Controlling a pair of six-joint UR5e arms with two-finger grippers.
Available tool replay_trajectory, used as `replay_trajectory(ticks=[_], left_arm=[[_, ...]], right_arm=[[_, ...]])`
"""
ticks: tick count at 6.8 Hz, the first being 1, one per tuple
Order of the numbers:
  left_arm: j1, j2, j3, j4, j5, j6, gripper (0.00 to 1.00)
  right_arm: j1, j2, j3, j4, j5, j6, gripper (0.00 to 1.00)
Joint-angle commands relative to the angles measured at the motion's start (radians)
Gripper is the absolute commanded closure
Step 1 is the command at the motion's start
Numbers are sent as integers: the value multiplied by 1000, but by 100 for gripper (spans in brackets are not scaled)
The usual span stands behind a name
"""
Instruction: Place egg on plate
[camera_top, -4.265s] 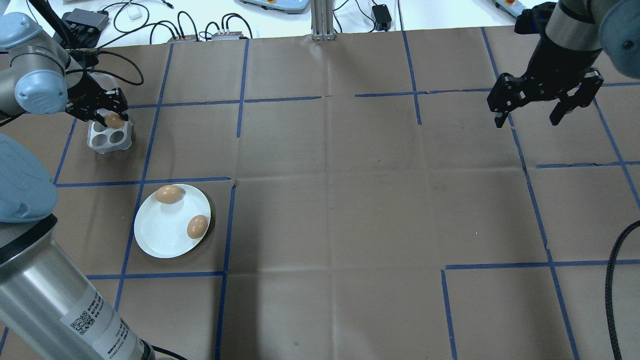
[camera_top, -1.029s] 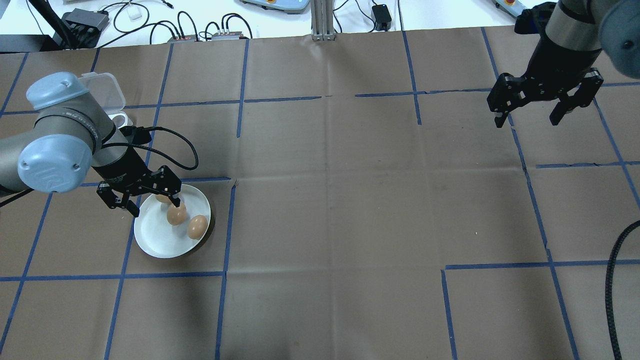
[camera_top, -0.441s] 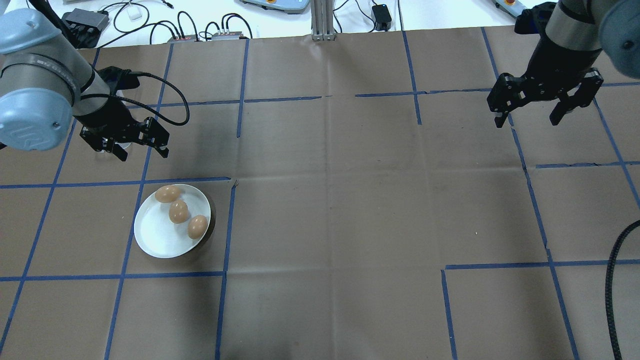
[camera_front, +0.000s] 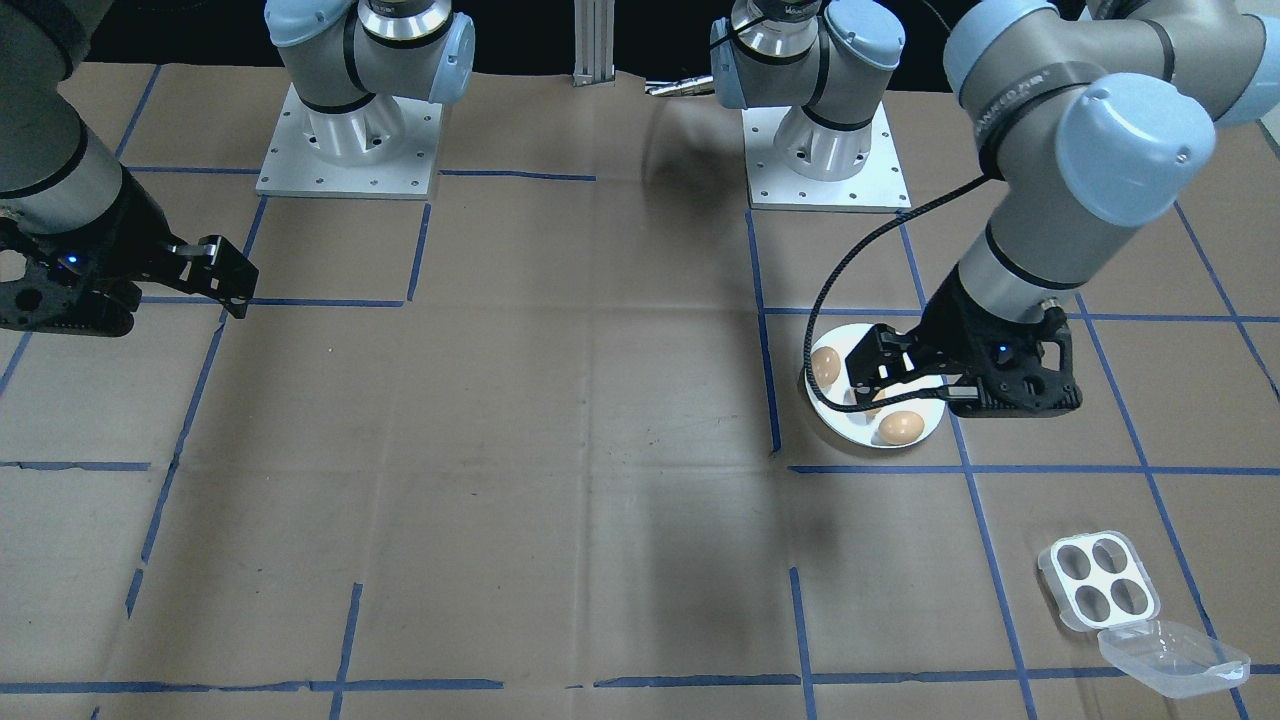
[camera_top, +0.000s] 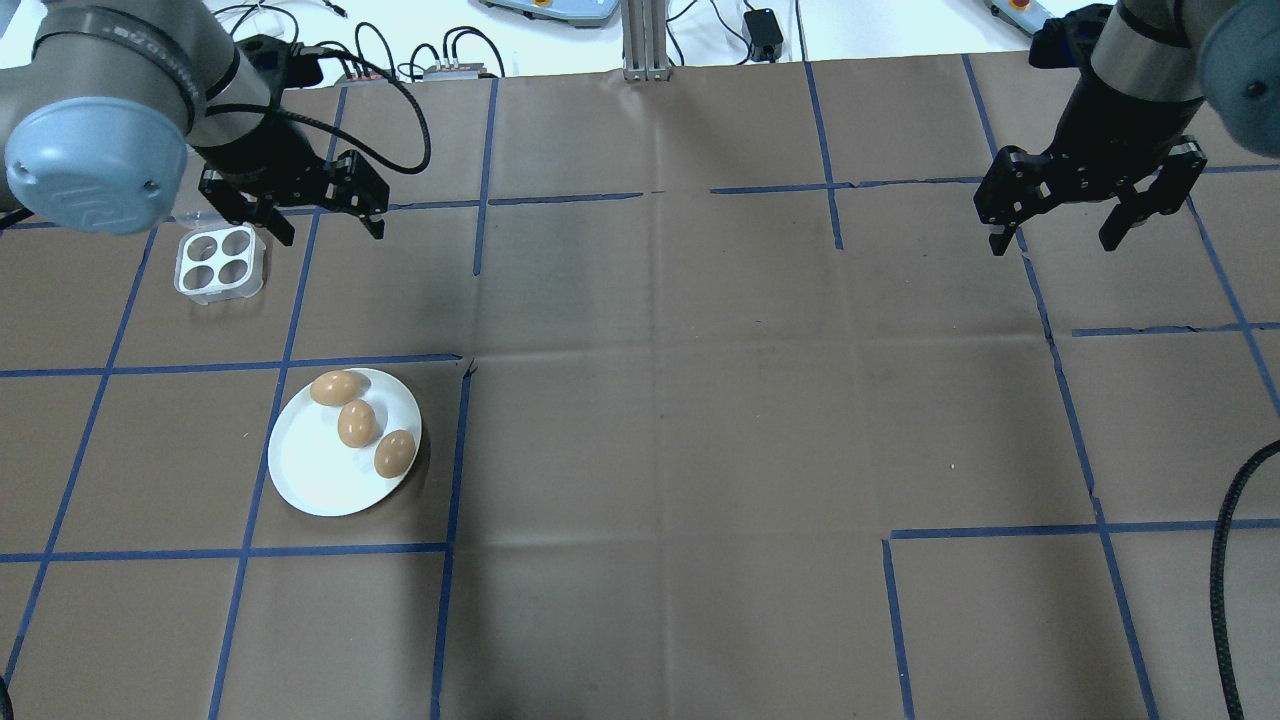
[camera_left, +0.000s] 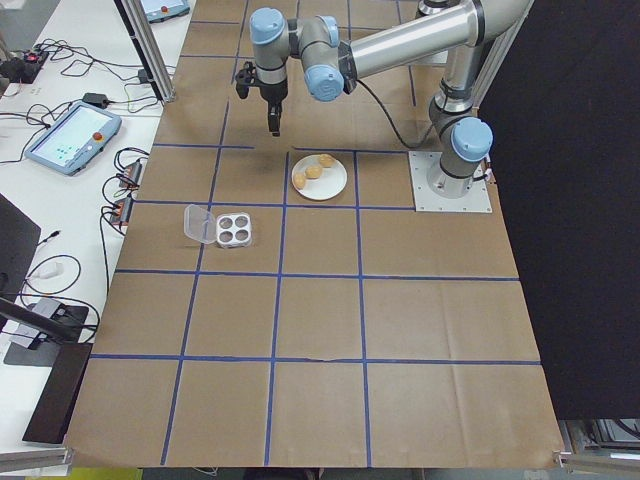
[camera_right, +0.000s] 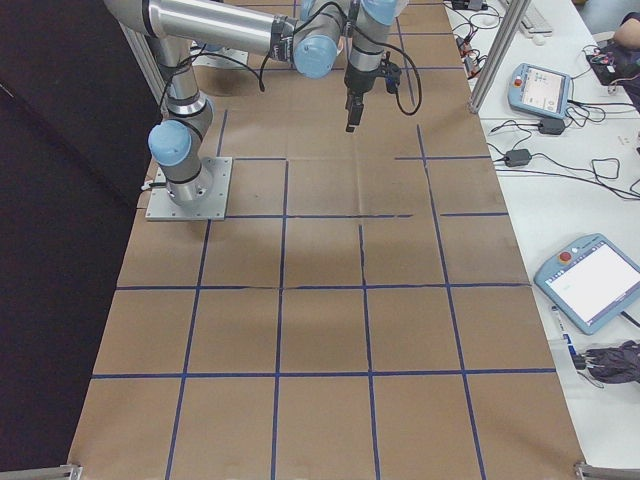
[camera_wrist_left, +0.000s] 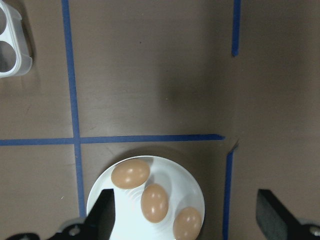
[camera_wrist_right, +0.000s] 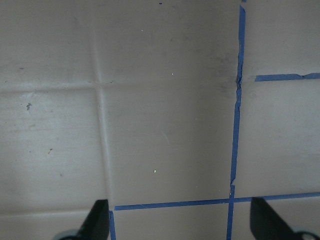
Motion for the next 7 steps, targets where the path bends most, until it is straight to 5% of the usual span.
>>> replay_trajectory(ticks=[1,7], left_arm=[[-100,6,28,-32,4,-100,0],[-108,21,25,-56,-8,-90,0]], right_arm=[[0,0,0,0,0,0,0],[0,0,0,0,0,0,0]])
